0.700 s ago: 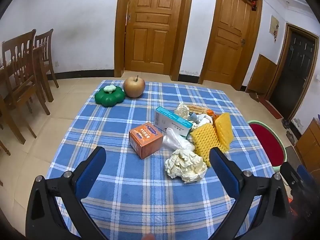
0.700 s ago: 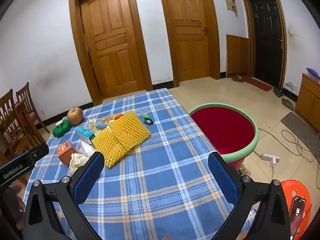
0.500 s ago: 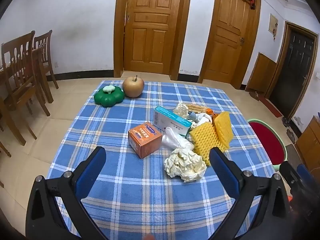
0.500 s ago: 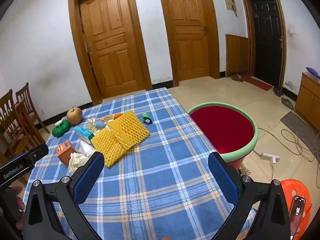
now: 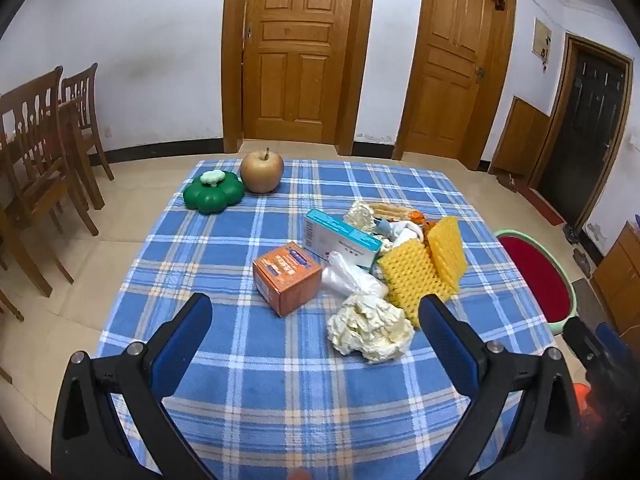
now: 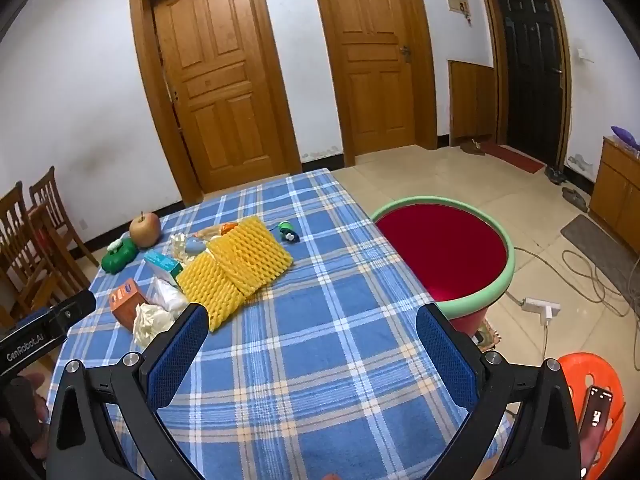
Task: Collect trash
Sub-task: 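Move both tools toward the yellow foam nets and orange box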
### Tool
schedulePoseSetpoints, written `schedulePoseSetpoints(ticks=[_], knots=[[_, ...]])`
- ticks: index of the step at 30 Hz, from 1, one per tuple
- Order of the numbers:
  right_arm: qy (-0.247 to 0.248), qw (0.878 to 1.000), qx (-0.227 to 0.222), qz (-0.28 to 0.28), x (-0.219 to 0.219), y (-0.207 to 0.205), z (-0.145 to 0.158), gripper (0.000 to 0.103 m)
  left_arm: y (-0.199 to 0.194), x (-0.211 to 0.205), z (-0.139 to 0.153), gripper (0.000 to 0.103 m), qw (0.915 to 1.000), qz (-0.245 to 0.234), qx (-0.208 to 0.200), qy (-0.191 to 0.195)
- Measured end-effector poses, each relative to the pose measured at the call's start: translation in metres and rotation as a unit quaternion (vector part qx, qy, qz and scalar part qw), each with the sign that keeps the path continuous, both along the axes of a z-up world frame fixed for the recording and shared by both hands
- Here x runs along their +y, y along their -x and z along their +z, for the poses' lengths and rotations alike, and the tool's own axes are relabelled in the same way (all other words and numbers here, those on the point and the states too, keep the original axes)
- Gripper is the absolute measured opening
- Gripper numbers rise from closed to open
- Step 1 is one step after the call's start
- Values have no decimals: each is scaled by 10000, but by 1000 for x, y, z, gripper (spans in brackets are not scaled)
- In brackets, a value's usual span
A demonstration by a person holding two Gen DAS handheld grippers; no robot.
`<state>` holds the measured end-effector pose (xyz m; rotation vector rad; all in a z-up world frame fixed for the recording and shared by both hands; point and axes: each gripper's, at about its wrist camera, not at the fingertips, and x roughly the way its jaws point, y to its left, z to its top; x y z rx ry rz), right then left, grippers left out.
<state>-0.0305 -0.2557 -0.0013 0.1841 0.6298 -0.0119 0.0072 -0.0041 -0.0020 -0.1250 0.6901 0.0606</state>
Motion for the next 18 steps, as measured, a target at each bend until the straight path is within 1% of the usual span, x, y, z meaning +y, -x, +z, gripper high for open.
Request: schedulePoseSetpoints(ticks=[4,9,18], knots=[[-5,10000,41,43,1,-3,-1,103,-10,7,-3,101,9999,19,69,-108],[-30,9999,131,82,2,-13,-4,103,-22,19,-7,101,9998,52,144,-111],[-13,9993,290,219,13,-35,-9,103,-50,34,-28,101,9987,50,453,-210]])
